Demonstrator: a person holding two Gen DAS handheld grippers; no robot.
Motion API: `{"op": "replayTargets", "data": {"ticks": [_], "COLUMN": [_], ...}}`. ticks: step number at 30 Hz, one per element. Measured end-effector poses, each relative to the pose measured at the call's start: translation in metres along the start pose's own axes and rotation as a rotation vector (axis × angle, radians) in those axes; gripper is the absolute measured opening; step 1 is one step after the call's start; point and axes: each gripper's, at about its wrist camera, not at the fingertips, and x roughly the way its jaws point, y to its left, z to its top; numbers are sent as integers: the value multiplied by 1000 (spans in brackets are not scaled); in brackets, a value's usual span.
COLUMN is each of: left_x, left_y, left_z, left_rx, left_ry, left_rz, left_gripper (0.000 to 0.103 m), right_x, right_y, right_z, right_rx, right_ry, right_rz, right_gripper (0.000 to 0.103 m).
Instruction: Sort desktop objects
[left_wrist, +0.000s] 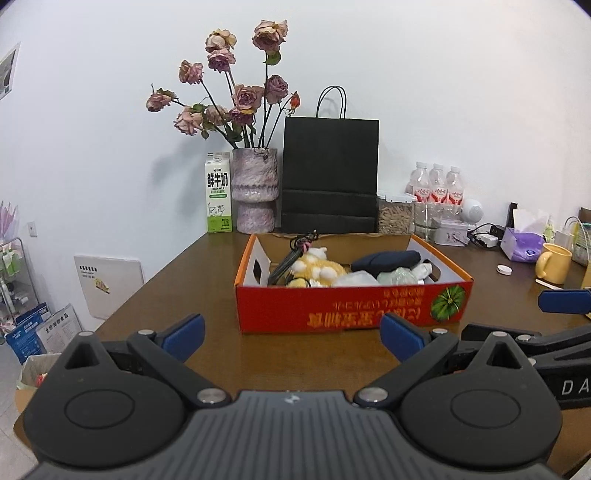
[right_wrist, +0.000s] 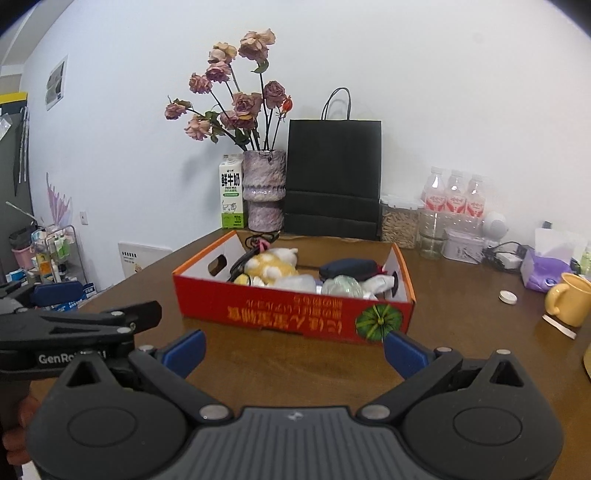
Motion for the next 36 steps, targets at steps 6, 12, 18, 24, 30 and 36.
{"op": "replayTargets", "data": {"ticks": [6, 12, 18, 24, 30, 36], "left_x": [-22, -33, -38, -43, -46, -46], "left_y": [-1, -4, -5, -7, -7, -7], "left_z": [-15, -24, -33, -35, -35, -35], "left_rx": [19, 27, 31, 42, 45, 44], "left_ry": [-7, -2, 14, 13, 6, 7], "left_rz": [7, 12, 9, 13, 14, 14], "left_gripper": [103, 103, 103, 103, 103, 103], "right_x": [-23, -33, -37, -41, -45, -46], "right_y": [6, 8, 8, 9, 9, 10], "right_z": [-20, -31, -41, -45, -45, -46], "right_rx": [11, 10, 11, 15, 14, 14], "right_ry": [2, 13, 26, 27, 21, 21], "right_rz": [5, 9, 0, -4, -4, -4], "right_gripper": [103, 103, 103, 103, 103, 103]}}
